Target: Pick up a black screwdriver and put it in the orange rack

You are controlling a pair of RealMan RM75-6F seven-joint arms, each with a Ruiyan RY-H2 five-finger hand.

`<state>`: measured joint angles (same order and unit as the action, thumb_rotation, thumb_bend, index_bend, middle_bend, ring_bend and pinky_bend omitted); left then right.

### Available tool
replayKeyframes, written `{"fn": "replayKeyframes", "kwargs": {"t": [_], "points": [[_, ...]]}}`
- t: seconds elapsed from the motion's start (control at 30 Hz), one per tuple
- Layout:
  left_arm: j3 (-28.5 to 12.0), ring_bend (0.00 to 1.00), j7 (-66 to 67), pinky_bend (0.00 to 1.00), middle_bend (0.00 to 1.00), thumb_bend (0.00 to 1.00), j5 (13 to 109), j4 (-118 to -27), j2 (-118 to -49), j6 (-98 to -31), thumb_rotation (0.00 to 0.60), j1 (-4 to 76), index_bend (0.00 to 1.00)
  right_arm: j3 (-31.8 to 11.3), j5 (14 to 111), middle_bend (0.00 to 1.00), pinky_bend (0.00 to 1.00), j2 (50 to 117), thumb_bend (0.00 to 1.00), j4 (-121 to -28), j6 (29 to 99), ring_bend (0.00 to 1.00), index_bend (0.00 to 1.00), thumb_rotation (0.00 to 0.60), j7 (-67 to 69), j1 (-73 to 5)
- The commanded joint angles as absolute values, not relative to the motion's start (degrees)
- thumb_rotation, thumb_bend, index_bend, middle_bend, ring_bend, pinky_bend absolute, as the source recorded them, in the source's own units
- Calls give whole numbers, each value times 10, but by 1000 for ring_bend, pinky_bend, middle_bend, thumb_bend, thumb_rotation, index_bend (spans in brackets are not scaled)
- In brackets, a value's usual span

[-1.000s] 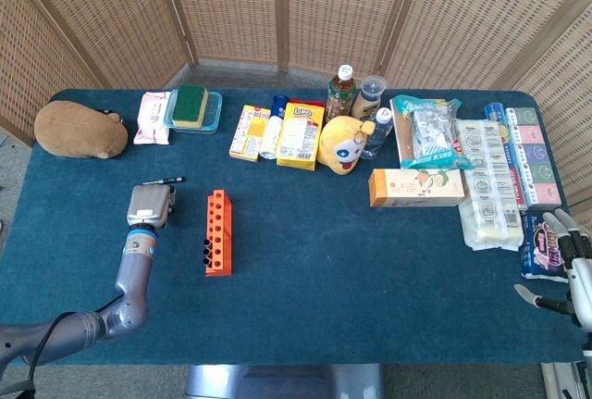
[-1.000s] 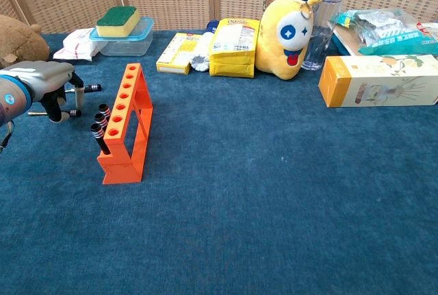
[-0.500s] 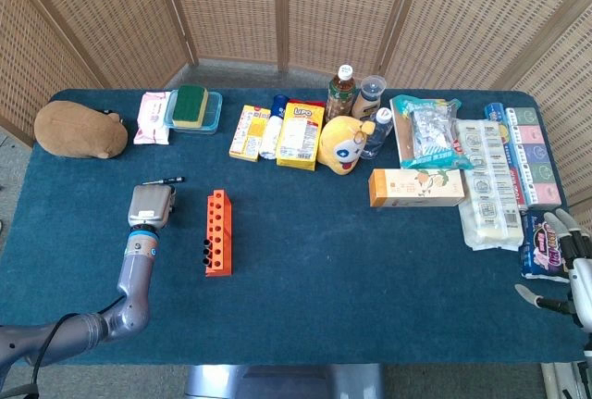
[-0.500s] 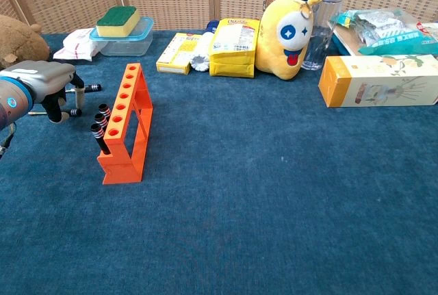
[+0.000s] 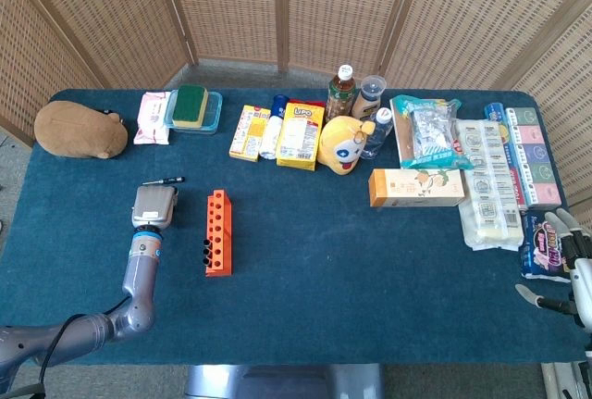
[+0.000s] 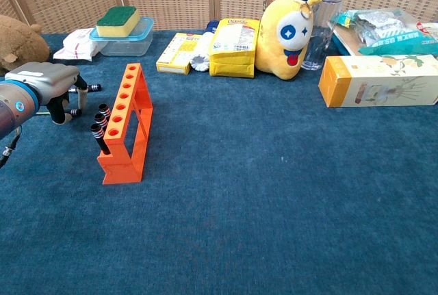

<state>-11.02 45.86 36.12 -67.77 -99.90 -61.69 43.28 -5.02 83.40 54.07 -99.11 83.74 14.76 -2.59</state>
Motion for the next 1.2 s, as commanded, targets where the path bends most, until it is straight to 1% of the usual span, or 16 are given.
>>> {"fn": "replayKeyframes", "kwargs": {"t": [0.03, 0.2, 0.3, 0.5, 0.77, 1.03, 1.2], "points": [[-112, 980, 459, 1000, 1000, 375, 362, -677, -1001, -618, 600, 432, 486, -50, 834, 27, 17, 541, 0, -991, 838, 90, 0, 600, 148, -26], [-115, 980, 462, 1000, 1000, 380, 365, -675, -1005, -622, 600, 431, 492, -50, 835, 27, 17, 540, 0, -991, 839, 91, 0, 600, 150, -25], [-115, 980, 462, 1000, 1000, 391, 368, -674, -1006, -623, 600, 430, 529, -50, 835, 27, 17, 540, 0, -991, 839, 91, 0, 600, 150, -25], [-117, 980, 468, 1000, 1000, 397, 366, -673, -1007, -622, 600, 428, 556, -49, 835, 27, 17, 540, 0, -991, 838, 91, 0, 600, 150, -26], [-122, 980, 469, 1000, 1000, 397, 371, -692, -996, -630, 600, 424, 558, -50, 834, 28, 17, 540, 0, -991, 838, 91, 0, 600, 150, -26], [-123, 980, 465, 1000, 1000, 398, 382, -791, -930, -664, 600, 401, 558, -50, 835, 28, 17, 540, 0, -991, 838, 92, 0, 600, 150, -26], [-117, 980, 435, 1000, 1000, 396, 409, -886, -857, -684, 600, 373, 558, -48, 837, 28, 17, 542, 0, -993, 836, 91, 0, 600, 143, -27]]}}
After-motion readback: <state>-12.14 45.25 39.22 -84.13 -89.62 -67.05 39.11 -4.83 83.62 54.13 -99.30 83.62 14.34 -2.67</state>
